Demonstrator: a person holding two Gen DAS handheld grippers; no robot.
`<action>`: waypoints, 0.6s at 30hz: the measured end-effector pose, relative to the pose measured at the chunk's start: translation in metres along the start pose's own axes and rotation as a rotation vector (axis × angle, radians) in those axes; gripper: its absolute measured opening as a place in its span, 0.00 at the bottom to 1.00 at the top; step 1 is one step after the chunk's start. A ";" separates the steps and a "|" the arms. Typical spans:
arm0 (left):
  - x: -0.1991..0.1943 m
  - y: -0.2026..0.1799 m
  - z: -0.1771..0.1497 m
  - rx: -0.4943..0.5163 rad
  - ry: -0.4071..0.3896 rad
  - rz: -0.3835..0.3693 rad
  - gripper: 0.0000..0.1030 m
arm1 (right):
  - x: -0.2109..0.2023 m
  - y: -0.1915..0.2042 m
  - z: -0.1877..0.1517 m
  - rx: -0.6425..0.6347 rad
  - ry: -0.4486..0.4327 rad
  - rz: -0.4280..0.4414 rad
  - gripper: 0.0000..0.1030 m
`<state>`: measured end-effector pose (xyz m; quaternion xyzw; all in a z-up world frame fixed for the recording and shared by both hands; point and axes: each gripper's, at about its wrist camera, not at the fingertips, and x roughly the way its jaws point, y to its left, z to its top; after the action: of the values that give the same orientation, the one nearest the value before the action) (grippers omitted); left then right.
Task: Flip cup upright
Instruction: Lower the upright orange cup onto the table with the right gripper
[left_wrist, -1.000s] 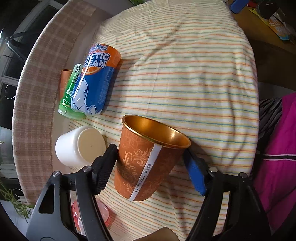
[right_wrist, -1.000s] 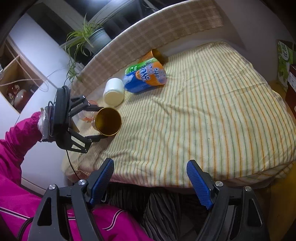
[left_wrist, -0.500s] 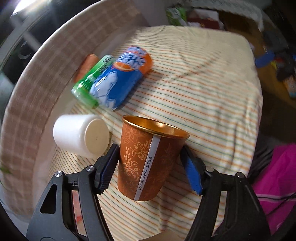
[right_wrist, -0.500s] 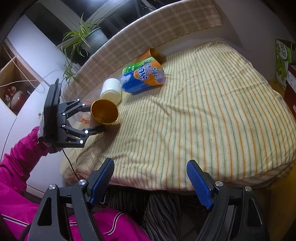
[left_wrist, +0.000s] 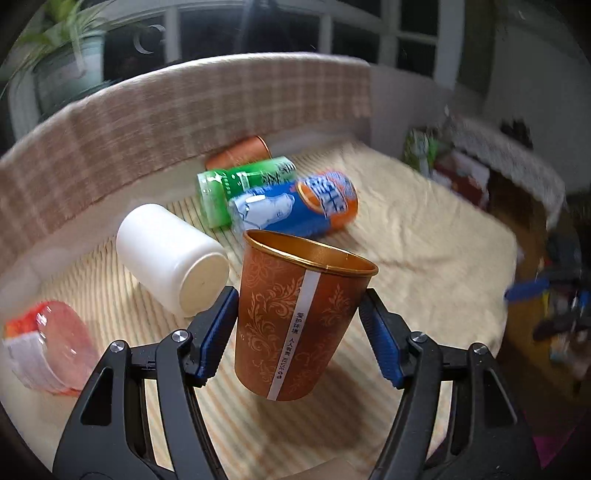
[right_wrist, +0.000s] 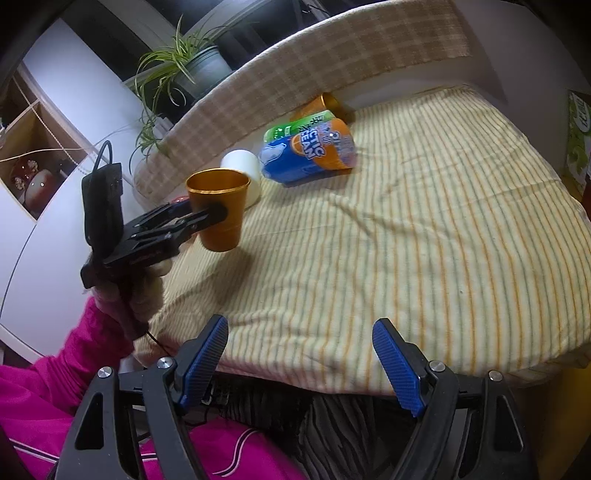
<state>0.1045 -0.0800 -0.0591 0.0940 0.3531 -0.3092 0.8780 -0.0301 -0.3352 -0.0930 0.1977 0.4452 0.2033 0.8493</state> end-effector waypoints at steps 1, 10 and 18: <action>-0.001 0.002 0.000 -0.025 -0.017 -0.005 0.68 | 0.001 0.001 0.000 0.001 -0.001 0.002 0.81; 0.018 0.005 -0.002 -0.151 -0.099 -0.016 0.68 | 0.000 0.003 0.001 0.007 0.000 -0.005 0.80; 0.018 0.007 -0.012 -0.151 -0.071 -0.013 0.67 | -0.002 0.003 0.002 0.015 -0.011 -0.008 0.80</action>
<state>0.1121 -0.0781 -0.0808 0.0144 0.3445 -0.2905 0.8926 -0.0299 -0.3336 -0.0890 0.2033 0.4428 0.1958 0.8510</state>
